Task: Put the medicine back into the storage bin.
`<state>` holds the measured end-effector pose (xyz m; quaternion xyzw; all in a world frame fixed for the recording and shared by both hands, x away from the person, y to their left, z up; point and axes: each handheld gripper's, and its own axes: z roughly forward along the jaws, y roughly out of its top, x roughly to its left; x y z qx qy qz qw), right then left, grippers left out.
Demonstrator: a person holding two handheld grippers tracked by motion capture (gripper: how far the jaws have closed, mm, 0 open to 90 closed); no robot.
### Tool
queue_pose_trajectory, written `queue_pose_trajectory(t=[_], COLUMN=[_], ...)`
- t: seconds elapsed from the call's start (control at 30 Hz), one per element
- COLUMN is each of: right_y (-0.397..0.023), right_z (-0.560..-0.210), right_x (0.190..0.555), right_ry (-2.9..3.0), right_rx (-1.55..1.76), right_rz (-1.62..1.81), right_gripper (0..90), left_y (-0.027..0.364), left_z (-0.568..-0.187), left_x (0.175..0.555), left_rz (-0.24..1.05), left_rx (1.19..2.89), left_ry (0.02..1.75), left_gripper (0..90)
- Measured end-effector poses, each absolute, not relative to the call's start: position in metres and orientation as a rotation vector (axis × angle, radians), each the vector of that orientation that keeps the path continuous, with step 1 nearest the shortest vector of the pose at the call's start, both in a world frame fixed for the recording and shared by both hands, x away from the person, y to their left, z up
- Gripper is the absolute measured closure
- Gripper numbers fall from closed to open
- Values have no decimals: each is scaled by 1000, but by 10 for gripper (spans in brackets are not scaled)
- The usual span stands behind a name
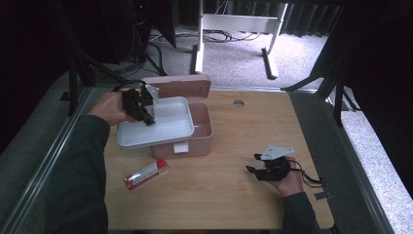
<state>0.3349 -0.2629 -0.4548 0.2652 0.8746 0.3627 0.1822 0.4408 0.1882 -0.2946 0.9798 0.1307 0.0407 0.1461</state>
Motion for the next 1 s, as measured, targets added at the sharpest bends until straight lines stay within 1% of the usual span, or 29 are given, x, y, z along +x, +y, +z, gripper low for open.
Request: queue_pose_trajectory(t=[0.27,0.53,0.8,0.87,1.0], right_y=[-264,-263,-264,-264,-264], right_z=[-455,-455,-455,-455,-455], right_x=[335,335,336,336,336], right_ry=[2467,2467,2466,2464,2463], right_rx=[747,752,752,752,758], right_rz=[1021,1022,1023,1023,1024], right_gripper=[422,422,422,422,422], left_y=[226,263,286,292,304], left_z=[-289,-297,-301,-302,-305], left_x=[427,416,404,402,399], left_rz=[162,169,173,152,169], left_rx=[2778,2732,2701,2700,2688], left_ry=[485,642,702,714,773], left_gripper=[895,895,895,895,895])
